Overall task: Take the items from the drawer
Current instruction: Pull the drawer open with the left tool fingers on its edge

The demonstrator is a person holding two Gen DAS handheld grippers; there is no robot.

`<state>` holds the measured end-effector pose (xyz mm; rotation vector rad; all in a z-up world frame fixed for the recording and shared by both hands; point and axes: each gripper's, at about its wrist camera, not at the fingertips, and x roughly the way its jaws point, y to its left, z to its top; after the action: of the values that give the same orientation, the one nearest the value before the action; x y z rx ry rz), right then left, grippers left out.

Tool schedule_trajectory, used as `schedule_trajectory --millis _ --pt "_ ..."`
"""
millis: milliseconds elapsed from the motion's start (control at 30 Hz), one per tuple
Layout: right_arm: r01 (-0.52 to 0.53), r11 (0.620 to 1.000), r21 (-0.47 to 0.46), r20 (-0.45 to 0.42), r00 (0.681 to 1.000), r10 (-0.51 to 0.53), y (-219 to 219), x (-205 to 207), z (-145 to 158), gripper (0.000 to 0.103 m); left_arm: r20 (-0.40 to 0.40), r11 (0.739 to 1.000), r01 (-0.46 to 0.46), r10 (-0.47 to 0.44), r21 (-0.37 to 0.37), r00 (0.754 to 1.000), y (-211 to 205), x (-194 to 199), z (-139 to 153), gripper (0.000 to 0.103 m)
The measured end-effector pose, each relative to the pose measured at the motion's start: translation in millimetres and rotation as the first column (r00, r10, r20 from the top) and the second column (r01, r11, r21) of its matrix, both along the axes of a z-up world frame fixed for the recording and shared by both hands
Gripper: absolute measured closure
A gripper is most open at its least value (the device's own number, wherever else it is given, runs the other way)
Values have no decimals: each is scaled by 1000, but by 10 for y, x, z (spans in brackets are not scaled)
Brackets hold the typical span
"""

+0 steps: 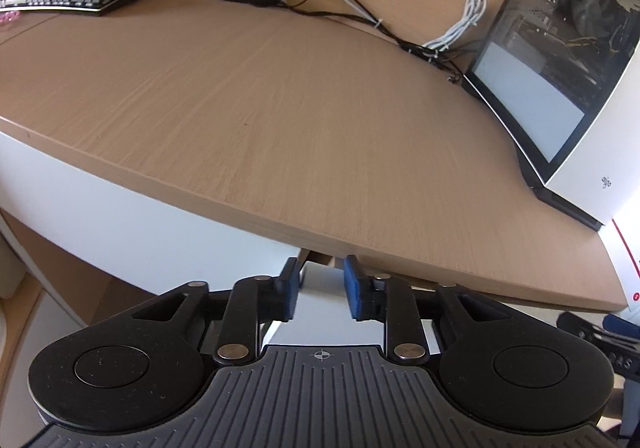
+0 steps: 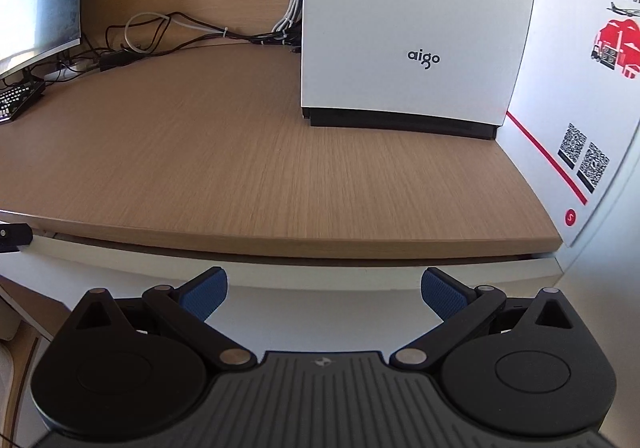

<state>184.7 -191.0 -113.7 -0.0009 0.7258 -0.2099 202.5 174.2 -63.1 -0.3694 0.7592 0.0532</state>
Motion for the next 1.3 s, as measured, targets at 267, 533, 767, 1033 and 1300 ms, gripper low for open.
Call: schedule_trajectory --millis 267,533,767,1033,1300 --pt "36 999 10 24 999 -36 -28 119 -83 0 -13 995 -52 51 -80 999 47 -2 -64 62" --pt "25 999 38 0 1000 -25 -41 129 -100 0 -43 1000 8 -9 -9 999 -43 10 -17 58" --pt "16 999 43 -18 1000 -15 -31 59 -92 0 -61 998 55 -55 11 997 -61 -75 15 57" --pt "14 999 39 -15 1000 -14 -15 16 -99 0 -38 1000 9 -8 19 999 -44 -20 8 66" --pt "15 1000 23 -26 1000 -15 -41 109 -75 0 -63 998 34 -31 44 997 -76 -1 31 63"
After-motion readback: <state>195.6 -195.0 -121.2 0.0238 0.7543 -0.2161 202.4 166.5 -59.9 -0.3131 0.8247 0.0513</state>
